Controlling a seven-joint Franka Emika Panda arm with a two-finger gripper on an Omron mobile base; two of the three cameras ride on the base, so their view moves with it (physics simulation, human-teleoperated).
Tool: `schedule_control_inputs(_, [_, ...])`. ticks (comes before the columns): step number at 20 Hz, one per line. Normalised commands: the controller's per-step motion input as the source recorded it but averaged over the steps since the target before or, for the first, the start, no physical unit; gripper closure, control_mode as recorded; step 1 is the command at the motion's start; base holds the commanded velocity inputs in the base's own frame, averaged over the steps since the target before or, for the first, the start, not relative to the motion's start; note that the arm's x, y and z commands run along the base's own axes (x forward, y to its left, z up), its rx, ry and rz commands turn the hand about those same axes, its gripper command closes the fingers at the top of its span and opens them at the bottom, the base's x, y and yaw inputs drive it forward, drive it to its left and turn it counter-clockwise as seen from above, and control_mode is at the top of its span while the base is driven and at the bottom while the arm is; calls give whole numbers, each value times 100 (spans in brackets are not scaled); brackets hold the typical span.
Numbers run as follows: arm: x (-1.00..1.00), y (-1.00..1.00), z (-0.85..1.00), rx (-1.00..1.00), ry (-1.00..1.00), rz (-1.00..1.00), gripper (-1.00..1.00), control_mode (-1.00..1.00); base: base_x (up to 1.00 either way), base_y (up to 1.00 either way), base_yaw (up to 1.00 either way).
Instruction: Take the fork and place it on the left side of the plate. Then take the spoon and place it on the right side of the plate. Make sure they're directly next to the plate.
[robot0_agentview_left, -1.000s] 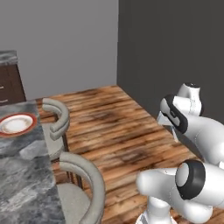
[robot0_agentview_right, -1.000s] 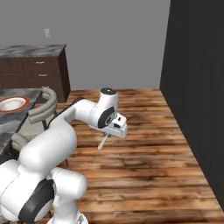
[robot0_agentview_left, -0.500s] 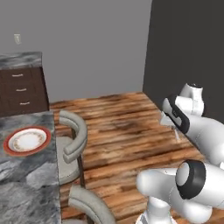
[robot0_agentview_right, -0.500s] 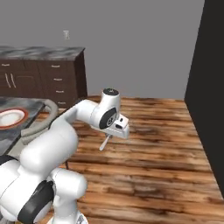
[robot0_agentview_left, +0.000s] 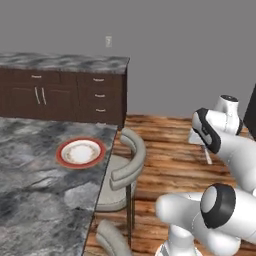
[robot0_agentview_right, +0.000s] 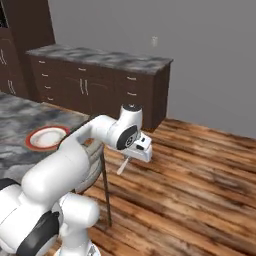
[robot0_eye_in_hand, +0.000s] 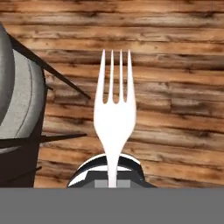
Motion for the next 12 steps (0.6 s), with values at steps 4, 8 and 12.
schedule_control_inputs(4, [0,0,0,0,0,0,100,100,23,-8,89])
schedule_control_inputs(8, [0,0,0,0,0,0,100,100,3,-2,93])
schedule_control_inputs(12, [0,0,0,0,0,0,100,100,1,-2,90])
